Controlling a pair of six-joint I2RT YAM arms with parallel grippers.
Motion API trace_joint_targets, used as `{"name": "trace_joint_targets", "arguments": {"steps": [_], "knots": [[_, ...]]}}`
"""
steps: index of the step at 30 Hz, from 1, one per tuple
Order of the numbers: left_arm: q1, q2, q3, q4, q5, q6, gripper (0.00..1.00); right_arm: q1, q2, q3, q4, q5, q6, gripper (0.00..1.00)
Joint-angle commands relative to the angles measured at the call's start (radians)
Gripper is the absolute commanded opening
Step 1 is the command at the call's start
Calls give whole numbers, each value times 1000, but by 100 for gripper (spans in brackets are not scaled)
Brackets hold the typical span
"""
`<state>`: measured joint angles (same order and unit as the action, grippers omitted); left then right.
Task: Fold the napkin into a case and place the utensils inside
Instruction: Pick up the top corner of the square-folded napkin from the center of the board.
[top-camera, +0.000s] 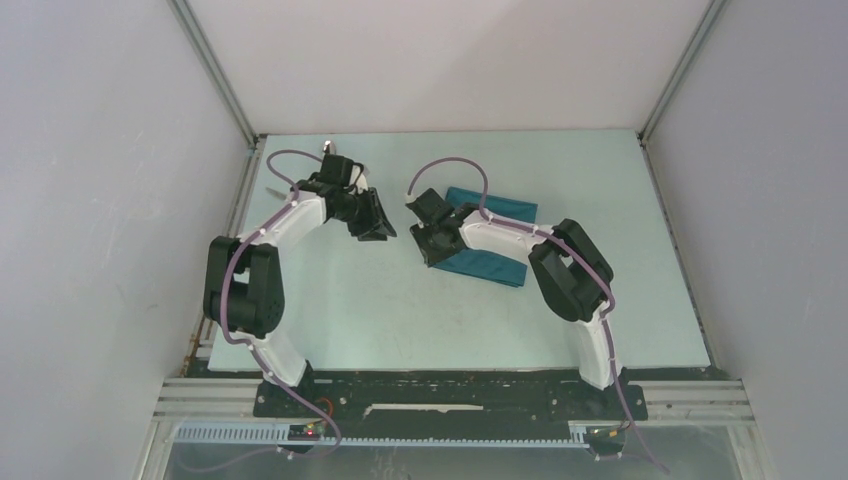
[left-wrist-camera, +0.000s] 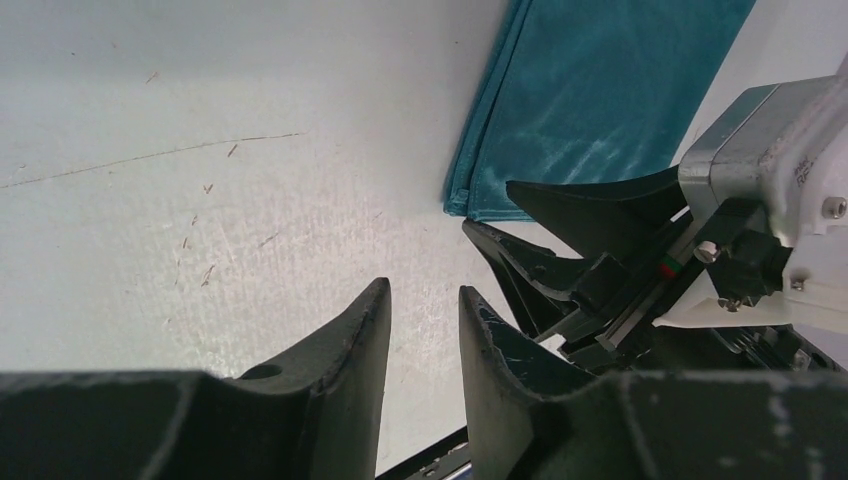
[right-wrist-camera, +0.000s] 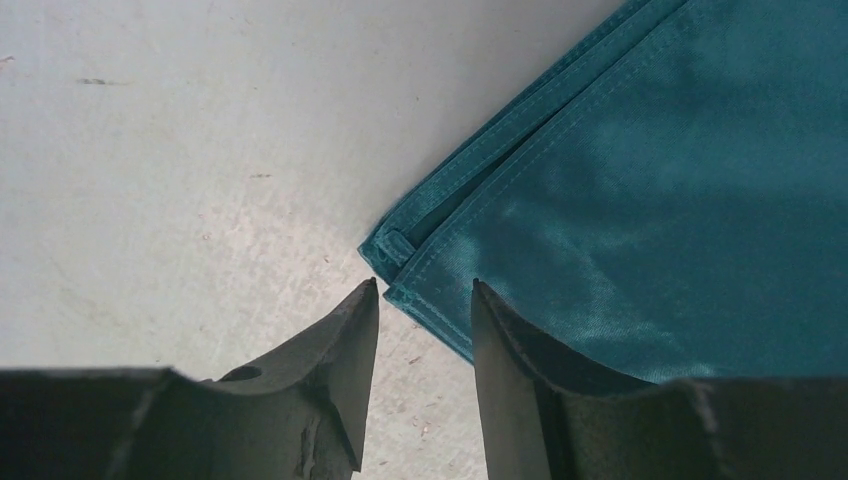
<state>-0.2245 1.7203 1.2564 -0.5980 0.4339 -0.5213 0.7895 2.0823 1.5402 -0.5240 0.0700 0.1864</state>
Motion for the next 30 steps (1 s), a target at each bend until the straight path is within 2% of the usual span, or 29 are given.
{"name": "trace_joint_targets", "arguments": {"steps": [1, 7, 11, 16, 18, 30], "knots": [[14, -30, -5, 12, 31, 25, 38, 9, 13, 27, -3, 31, -52, 47], [16, -28, -7, 15, 32, 24, 38, 14, 30, 40, -4, 21, -72, 41], [17, -30, -9, 17, 33, 24, 38, 24, 29, 37, -1, 11, -73, 52], [19, -31, -9, 18, 34, 24, 38, 26, 28, 29, 10, 6, -69, 53], [18, -30, -9, 18, 36, 24, 38, 26, 32, 32, 14, 10, -68, 50], [18, -27, -12, 23, 44, 23, 38, 21, -5, 44, 1, 9, -72, 19]]}}
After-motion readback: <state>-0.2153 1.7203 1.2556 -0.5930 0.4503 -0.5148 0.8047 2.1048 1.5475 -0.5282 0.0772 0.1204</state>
